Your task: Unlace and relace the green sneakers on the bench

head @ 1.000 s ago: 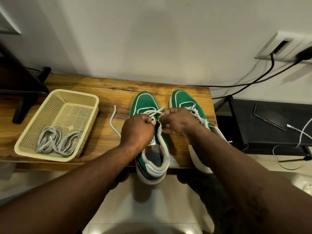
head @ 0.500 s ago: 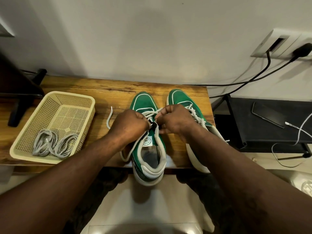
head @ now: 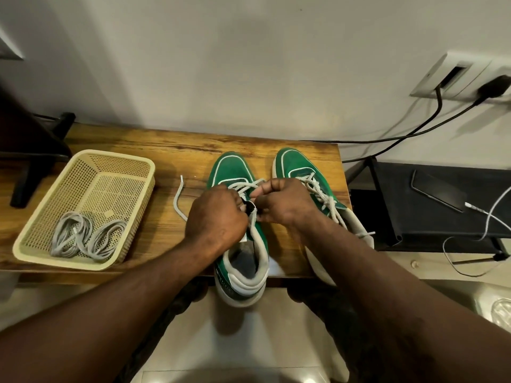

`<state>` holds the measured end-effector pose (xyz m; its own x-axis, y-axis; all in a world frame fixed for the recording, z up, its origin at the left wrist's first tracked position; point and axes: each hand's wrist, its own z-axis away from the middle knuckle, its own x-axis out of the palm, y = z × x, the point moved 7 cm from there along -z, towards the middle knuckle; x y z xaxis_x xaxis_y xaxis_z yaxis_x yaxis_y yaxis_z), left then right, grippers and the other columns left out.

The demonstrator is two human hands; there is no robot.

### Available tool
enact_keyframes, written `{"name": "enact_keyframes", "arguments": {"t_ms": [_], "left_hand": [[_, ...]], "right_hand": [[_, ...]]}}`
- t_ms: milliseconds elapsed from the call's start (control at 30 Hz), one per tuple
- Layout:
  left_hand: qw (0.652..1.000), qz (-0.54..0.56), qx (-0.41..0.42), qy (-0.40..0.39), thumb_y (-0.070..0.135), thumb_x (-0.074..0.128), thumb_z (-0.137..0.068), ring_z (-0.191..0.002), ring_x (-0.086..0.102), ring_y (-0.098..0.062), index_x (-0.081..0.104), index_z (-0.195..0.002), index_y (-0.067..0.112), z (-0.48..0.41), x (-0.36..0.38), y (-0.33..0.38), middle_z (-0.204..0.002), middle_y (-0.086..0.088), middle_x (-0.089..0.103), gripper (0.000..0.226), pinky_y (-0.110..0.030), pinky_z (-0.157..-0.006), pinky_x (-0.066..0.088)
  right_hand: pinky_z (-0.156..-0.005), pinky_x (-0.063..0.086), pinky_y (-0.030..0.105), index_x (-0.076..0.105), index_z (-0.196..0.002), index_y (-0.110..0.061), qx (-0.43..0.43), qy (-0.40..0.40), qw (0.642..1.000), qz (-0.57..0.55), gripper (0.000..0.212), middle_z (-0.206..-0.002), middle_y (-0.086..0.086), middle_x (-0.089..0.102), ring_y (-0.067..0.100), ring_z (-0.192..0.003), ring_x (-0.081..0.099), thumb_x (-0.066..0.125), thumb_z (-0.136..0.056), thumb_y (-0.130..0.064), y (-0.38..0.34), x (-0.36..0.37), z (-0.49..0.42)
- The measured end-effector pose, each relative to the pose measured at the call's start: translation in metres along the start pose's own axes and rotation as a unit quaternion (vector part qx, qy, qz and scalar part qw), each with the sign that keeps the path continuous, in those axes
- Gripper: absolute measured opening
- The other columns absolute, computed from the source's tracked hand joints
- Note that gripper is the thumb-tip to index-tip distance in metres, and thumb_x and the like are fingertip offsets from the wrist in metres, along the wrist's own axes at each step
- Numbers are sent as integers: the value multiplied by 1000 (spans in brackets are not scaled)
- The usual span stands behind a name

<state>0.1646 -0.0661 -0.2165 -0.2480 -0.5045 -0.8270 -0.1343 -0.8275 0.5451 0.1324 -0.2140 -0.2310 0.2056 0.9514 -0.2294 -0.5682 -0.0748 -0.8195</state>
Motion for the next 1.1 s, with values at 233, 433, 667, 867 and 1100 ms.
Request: {"name": "enact_keyframes", "arguments": {"t_ms": [233, 433, 667, 867, 1100], "left_hand": [[1000, 11, 7, 27, 17, 74, -93, -75, 57, -7, 77, -90, 20, 2, -4, 0, -90, 5, 67, 6, -25, -61, 37], [980, -146, 125, 51, 24, 69, -92, -81, 54, -19, 74, -105, 12, 9, -11, 25, -95, 2, 53, 18, -32, -68, 40], [990, -93, 100, 18, 16, 72, -88, -82, 57, -18, 76, -90, 19, -2, -10, 13, -89, 6, 55, 5, -32, -67, 39], [999, 18, 36, -20, 20, 77, -93, -86, 59, -14, 72, -78, 27, -12, 0, -8, -89, 9, 64, 17, -30, -74, 39], [999, 21, 45, -23, 23, 75, -95, -86, 63, -14, 77, -85, 24, -13, -1, -7, -87, 8, 67, 11, -31, -74, 42]], "right_hand": [[-77, 67, 40, 76, -87, -9, -8, -7, 998, 55, 15, -90, 11, 78, 23, -84, 79, 71, -93, 3, -5, 1, 0], [-76, 66, 37, 79, -81, -16, -68, 20, 985, 157, 18, -83, 0, 78, 19, -78, 77, 74, -92, -2, -17, -3, 5], [-77, 67, 39, 79, -80, -16, -29, 23, 992, 120, 21, -80, -2, 78, 17, -77, 77, 73, -89, 2, -8, -1, 7], [-73, 66, 32, 78, -90, -12, 34, 28, 999, -33, 21, -95, 5, 78, 21, -90, 76, 68, -90, 7, 10, 2, 7], [-78, 66, 36, 77, -89, -8, 43, 7, 998, -49, 13, -95, 10, 78, 23, -90, 78, 73, -90, 5, 14, 6, 5]]}}
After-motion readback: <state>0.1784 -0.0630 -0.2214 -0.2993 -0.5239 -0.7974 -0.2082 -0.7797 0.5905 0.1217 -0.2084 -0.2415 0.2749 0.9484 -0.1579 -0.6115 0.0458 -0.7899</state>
